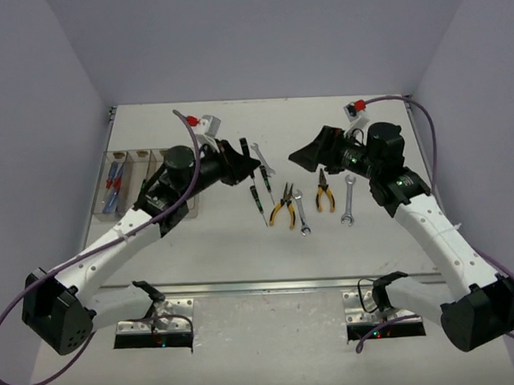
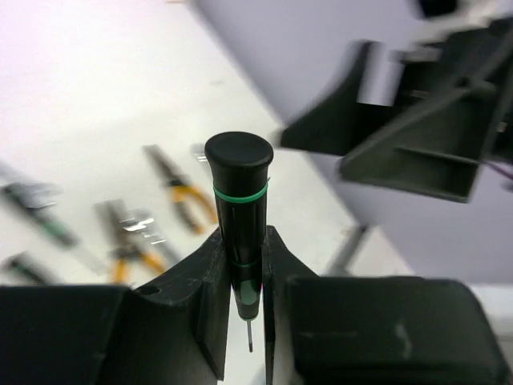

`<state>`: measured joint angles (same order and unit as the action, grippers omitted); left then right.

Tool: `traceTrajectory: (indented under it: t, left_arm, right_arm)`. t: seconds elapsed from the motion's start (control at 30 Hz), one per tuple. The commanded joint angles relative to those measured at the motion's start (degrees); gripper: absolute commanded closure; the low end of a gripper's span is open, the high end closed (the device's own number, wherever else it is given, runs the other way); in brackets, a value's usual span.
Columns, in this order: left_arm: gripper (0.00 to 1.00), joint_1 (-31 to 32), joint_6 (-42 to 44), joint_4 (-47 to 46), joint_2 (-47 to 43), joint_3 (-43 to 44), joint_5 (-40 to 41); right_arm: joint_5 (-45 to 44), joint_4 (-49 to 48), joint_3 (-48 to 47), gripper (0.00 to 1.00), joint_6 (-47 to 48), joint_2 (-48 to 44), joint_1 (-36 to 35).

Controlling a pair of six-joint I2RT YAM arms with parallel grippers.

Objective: Sort the tools into containers

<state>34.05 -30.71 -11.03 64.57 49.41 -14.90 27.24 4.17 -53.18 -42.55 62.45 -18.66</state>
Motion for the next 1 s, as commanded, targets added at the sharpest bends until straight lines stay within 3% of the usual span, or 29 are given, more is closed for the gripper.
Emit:
traceTrajectory:
  t: [0.0,0.1,0.17,0.27,0.37,0.4,0.47,0.57,0.77,0.97]
  left_arm:
    - [1.0,-12.05,13.57,30.58,5.01,14.77,15.39]
    - [1.0,-16.5,19.1,37.9,12.94,22.11,33.63]
    - [1.0,-21.61,23.21,40.05,20.03,28.13,41.03]
    - [1.0,-28.4,26.12,33.33,23.49,27.96,44.5]
    - [1.0,-31.93,31.74,18.29,22.99,21.01,47.93]
    - [1.0,-32.11,33.01,16.98,23.22,20.5,47.33]
    - [1.0,-33.36,44.9,8.84,24.86,17.2,42.05]
    - [1.0,-33.85,51.86,9.22,27.09,16.79,42.2]
    - [1.0,-36.9,52.56,7.49,28.45,10.3,39.59]
    - [1.0,-37.85,52.9,3.64,30.4,7.33,42.32]
  right_arm:
    - [-16.48,16.66,0.55,0.01,10.11,-3.34,4.82]
    - [-15.71,17.01,4.34,0.01,12.74,-4.65,4.95]
    - [-17.33,16.71,6.86,0.01,14.45,-5.62,5.1]
    - [-17.67,16.57,8.18,0.01,16.96,-5.94,5.39]
    - [-15.82,16.48,8.53,0.01,18.37,-5.59,5.83]
    - [-15.77,16.4,8.66,0.01,18.33,-5.55,5.91]
    - [-15.27,15.68,9.82,0.01,17.9,-5.2,6.57]
    - [-15.02,15.58,10.07,0.01,17.59,-4.78,7.56]
    - [-13.97,14.99,10.38,0.01,17.15,-3.92,8.42]
    - [-12.45,13.87,11.17,0.01,16.56,-3.92,8.55]
